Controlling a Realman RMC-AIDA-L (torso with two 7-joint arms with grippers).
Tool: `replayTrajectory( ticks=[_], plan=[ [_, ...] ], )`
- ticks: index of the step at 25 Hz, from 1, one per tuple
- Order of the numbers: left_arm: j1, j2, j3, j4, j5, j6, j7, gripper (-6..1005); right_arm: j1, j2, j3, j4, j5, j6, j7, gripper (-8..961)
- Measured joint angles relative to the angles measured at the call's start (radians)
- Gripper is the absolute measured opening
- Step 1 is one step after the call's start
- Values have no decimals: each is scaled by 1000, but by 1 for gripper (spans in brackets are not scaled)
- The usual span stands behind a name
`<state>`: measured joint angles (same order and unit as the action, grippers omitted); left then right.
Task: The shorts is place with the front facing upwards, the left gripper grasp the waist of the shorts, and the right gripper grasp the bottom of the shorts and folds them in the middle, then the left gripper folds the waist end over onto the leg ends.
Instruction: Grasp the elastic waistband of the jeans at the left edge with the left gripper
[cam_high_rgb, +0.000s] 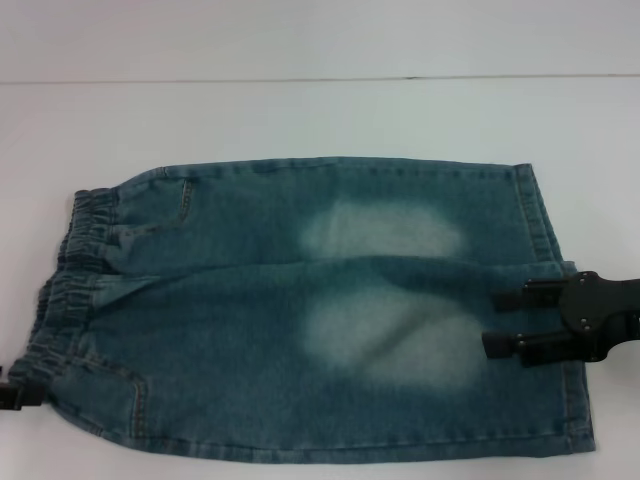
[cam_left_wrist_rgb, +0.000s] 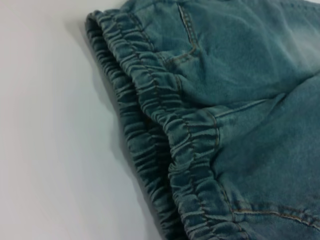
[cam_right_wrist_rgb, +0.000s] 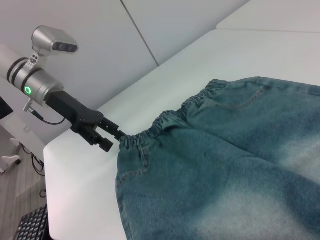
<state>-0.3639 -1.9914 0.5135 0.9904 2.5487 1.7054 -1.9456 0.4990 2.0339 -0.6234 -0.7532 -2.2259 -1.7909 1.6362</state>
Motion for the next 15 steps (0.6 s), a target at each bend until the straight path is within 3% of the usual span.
replayTrajectory(
  ticks=[5, 10, 15],
  plan=[
    [-4, -12, 32, -1, 12, -7, 11, 810, 1, 0, 1, 0, 0, 4, -3, 864],
    [7, -40, 52, 43, 19, -43, 18, 778, -1, 0, 1, 5, 0, 4, -11, 864],
    [6, -51, 56, 51, 19, -48, 24, 590, -2, -3, 1, 22, 0, 10, -18, 865]
  ],
)
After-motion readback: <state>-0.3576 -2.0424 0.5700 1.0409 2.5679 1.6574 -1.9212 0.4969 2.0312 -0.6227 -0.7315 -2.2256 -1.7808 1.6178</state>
